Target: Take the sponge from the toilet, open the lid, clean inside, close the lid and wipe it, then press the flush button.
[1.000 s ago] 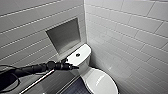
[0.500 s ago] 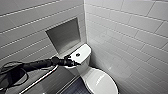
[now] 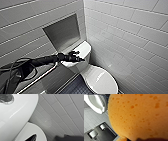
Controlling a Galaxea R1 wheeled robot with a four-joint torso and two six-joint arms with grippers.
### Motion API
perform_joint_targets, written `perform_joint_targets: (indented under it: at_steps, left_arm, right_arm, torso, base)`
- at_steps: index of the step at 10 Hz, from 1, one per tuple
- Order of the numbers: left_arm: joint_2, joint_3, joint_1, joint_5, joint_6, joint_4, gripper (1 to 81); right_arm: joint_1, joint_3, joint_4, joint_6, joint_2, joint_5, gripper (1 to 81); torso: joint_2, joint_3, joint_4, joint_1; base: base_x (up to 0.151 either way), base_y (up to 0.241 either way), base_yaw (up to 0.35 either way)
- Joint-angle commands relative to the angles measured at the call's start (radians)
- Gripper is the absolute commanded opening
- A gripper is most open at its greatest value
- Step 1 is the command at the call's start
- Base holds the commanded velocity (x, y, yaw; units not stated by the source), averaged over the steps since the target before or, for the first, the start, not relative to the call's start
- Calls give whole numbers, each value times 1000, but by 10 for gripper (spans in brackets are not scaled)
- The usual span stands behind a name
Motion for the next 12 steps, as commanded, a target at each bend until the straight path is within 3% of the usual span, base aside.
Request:
perform_joint_targets:
  at_steps: [1,4,7,9,11,12]
  left_arm:
    - [28,-66,-272,35,-8,-43,811]
    - [49,-121,-308,41,-8,-34,811]
    - [86,-230,-324,58,-8,83,811]
    - [120,-326,-351,127,-8,157,811]
    - [147,-391,-363,142,-8,198,811]
    - [150,-403,-363,144,-8,201,10]
  right_arm:
    - [-23,33,6,-1,-9,-84,10]
    - [-23,36,4,-2,-9,-84,10]
    - [-23,42,4,-2,-10,-84,10]
    - [-22,51,3,-2,-10,-84,10]
    - [-22,53,4,-1,-10,-84,10]
    - [-20,53,4,-1,-10,-84,10]
  torso:
    - [0,0,0,0]
    - [0,-5,0,0]
    - [0,-5,0,0]
    - [1,-5,0,0]
    - [1,-5,0,0]
    - [1,-5,0,0]
  base:
    - [0,0,0]
    - [0,0,0]
    - [0,0,0]
    - [0,0,0]
    - [0,0,0]
    - [0,0,0]
